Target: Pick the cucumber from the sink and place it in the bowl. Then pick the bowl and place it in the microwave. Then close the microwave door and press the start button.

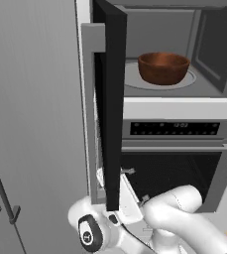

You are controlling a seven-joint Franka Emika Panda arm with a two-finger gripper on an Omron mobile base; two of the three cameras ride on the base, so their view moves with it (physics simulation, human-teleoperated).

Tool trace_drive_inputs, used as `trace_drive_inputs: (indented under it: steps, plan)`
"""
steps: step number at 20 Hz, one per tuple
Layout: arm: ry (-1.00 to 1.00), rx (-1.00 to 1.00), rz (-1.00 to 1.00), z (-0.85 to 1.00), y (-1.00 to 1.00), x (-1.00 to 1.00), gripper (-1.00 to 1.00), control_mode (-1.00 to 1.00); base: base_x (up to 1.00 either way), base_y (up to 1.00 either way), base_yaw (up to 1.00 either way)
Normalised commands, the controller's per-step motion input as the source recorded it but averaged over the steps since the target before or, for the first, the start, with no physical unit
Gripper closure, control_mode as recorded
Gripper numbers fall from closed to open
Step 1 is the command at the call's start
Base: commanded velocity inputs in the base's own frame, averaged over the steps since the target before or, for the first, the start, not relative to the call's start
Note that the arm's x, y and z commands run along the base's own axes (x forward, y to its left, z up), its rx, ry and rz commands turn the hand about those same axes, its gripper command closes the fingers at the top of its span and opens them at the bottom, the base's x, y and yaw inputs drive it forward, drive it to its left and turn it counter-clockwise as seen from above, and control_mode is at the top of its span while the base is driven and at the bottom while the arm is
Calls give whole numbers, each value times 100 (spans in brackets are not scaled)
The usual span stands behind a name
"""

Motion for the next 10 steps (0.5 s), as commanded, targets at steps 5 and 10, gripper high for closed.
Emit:
trace_drive_inputs:
  steps: [5, 10]
  plan:
    - [0, 0, 16, -31, 98, 0, -100, -100, 0, 0, 0]
    - [0, 6, 17, -16, 85, 1, -100, -100, 0, 0, 0]
